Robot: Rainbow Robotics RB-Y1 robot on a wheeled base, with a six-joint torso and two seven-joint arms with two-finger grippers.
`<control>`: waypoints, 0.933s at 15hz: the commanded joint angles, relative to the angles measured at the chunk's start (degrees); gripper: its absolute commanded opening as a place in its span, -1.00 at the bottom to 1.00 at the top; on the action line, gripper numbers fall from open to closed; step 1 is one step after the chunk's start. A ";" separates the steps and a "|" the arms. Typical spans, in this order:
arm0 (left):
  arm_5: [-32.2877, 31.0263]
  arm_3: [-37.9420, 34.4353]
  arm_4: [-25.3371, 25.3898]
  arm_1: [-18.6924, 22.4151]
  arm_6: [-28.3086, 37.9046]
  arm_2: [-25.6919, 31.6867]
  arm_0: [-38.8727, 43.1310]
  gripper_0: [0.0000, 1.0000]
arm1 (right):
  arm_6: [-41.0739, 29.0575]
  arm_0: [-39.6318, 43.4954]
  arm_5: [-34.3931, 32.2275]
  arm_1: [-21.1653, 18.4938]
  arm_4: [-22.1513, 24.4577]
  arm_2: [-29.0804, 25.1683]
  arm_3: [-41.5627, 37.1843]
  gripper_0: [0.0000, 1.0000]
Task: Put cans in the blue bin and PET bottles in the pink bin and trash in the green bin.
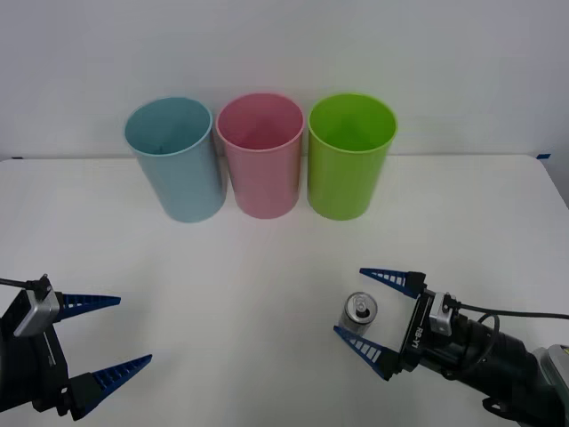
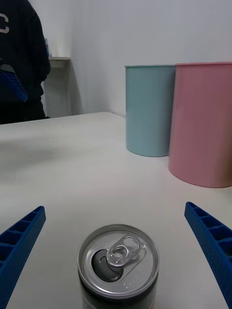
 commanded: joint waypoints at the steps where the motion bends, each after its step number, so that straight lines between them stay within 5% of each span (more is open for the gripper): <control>1: 0.00 0.00 0.01 0.00 0.00 0.00 0.00 1.00 | 0.00 0.00 0.00 0.00 0.00 0.00 0.00 1.00; 14: 0.00 0.00 0.01 0.00 0.00 0.00 0.00 1.00 | 0.00 0.00 0.00 0.00 0.00 0.00 0.00 1.00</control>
